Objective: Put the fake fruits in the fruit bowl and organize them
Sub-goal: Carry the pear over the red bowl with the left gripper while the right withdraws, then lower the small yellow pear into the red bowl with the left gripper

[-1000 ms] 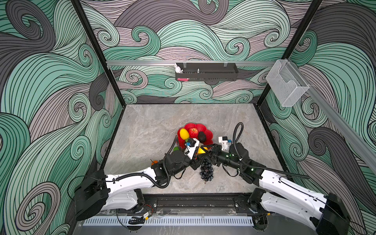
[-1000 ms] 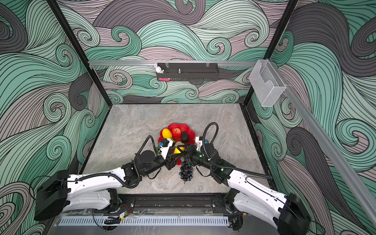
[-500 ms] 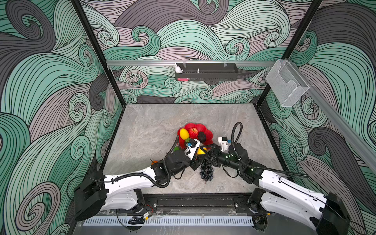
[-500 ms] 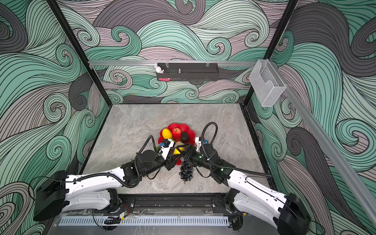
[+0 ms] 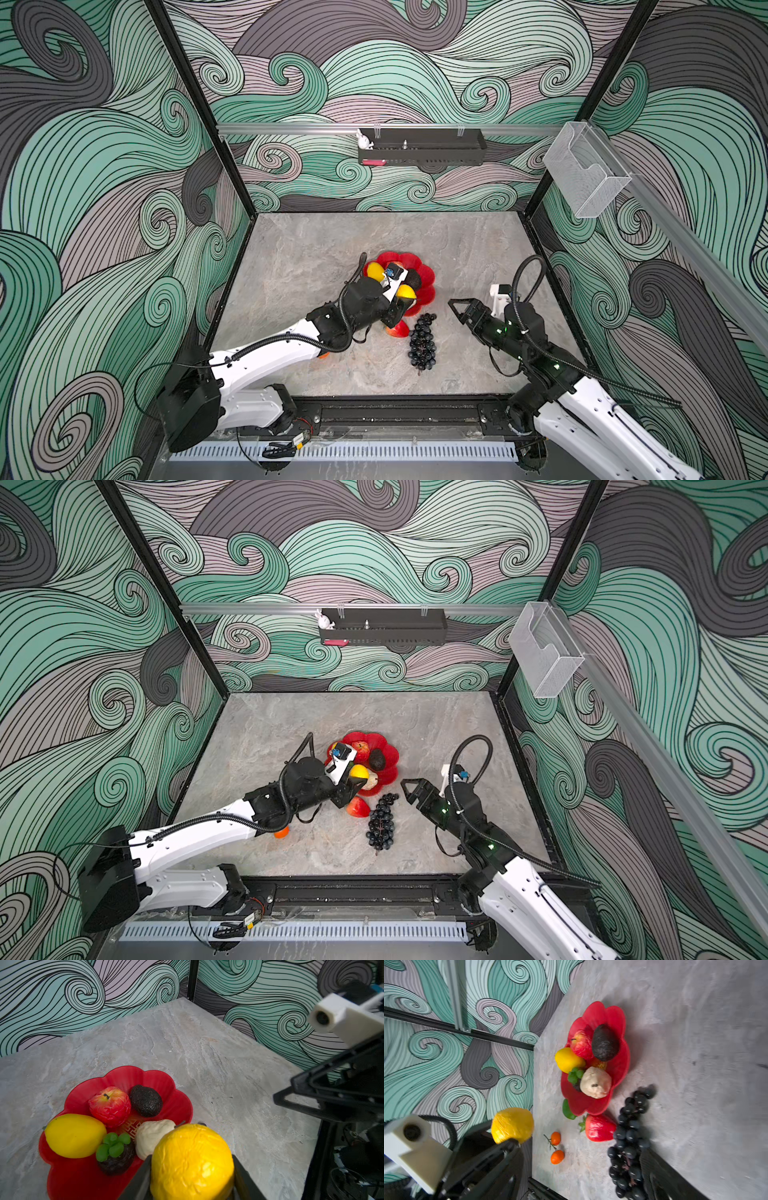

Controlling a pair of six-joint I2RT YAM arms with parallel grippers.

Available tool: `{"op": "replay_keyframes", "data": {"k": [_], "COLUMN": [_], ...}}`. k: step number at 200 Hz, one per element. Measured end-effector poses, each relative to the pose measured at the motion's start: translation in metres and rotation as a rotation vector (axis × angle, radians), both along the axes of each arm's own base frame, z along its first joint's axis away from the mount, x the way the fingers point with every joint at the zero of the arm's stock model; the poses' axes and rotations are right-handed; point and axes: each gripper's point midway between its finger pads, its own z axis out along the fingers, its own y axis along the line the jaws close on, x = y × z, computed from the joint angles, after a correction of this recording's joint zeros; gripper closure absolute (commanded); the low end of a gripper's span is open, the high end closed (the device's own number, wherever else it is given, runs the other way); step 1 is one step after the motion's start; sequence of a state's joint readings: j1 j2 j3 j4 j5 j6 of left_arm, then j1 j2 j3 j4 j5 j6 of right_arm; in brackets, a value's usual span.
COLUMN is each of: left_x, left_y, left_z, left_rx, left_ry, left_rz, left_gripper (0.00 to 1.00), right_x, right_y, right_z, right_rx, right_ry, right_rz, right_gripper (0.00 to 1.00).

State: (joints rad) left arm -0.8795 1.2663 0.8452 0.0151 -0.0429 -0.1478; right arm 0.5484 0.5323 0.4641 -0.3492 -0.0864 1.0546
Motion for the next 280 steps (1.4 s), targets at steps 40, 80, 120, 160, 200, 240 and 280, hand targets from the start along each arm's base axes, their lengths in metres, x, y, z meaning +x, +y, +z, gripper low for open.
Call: {"op": "replay_keyframes", "data": {"k": [40,80,120,160,200,240,280], "left_x": [0.037,0.079,0.111,0.135,0.156,0.174,0.186], "left_y": [-0.002,-0.011,-0.022,-0.037,-0.046,-0.049,-0.051], "left_z": [-0.007,-0.021,-0.039,-0.058,-0.074,-0.083,-0.093], "left_rx": [0.106,0.194,0.261,0.314,0.355,0.405,0.449], "left_ry": [0.065,0.143,0.210,0.249,0.262,0.251,0.245], "left_rz": [0.042,0.086,0.110,0.119,0.141,0.171,0.192], "left_gripper": [0.54,0.54,0.54,0.54,0.53,0.53,0.53], "right_x": [-0.022,-0.035,-0.041,-0.046,-0.052,-0.053,-0.053], "right_y": [-0.013,-0.016,-0.017,-0.017,-0.018,-0.018,-0.018], "right_z": [-0.039,-0.060,-0.061,-0.060,-0.071,-0.073,-0.073], "right_rx": [-0.068,-0.107,-0.123,-0.111,-0.113,-0.115,-0.118], "right_ry": [0.075,0.139,0.133,0.122,0.142,0.146,0.145], "right_rz": [0.018,0.048,0.078,0.094,0.103,0.104,0.106], "right_gripper": [0.12,0.11,0.11,0.11,0.11,0.11,0.10]}}
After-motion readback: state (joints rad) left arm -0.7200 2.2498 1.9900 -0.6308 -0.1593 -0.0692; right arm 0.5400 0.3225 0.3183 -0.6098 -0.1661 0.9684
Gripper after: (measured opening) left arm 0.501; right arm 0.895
